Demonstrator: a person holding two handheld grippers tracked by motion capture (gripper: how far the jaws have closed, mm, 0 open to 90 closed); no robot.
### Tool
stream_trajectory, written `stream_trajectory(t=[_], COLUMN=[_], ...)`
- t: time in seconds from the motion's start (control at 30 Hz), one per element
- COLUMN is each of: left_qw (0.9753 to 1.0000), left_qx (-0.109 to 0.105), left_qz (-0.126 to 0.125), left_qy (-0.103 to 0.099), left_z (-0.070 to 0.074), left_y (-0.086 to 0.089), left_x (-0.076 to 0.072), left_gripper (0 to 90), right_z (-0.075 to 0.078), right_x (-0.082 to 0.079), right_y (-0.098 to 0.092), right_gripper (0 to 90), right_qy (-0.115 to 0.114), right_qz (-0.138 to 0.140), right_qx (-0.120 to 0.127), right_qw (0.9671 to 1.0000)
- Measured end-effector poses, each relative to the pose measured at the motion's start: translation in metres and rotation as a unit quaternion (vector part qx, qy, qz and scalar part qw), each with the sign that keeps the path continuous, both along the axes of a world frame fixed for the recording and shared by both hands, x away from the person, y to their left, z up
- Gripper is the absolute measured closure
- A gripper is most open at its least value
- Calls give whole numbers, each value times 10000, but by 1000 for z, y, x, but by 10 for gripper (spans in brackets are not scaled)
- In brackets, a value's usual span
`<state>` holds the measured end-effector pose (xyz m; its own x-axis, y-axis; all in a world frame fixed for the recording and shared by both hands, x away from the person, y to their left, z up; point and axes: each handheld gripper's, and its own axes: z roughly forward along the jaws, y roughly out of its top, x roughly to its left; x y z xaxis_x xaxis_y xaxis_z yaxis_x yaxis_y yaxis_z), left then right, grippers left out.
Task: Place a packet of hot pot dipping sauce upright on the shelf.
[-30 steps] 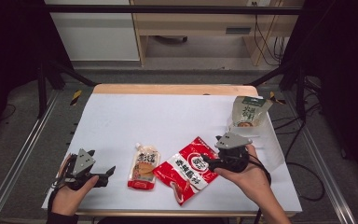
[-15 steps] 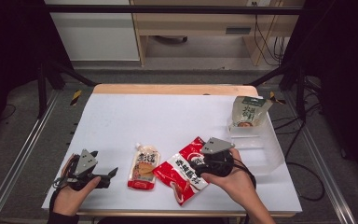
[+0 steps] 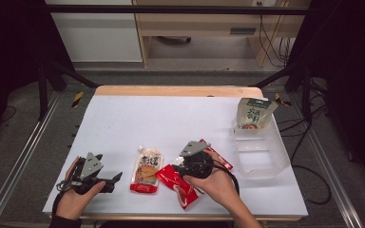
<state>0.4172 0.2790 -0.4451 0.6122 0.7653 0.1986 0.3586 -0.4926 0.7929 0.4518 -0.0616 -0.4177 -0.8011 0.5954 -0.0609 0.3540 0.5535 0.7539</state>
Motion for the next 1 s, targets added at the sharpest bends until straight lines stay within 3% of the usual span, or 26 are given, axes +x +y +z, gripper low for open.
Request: stream_trajectory(t=[0.1, 0.43, 0.7, 1.0], left_qw=[10000, 10000, 10000, 10000], left_qx=[-5, 2, 2, -13], left_qz=[13, 21, 10, 4], left_qy=[-10, -12, -10, -8], left_z=[0, -1, -1, -1], left_y=[0, 2, 2, 2], left_x=[0, 2, 3, 3], left_gripper=[59, 59, 59, 59], right_z=[-8, -21, -35, -45], right_x=[9, 33, 52, 64], right_y=[21, 56, 69, 72], right_gripper=[522, 589, 606, 569], right_qy=[82, 253, 345, 613], right_qz=[58, 55, -118, -176], right_qx=[-16, -201, -296, -182], right_qw=[9999, 9995, 9989, 9978])
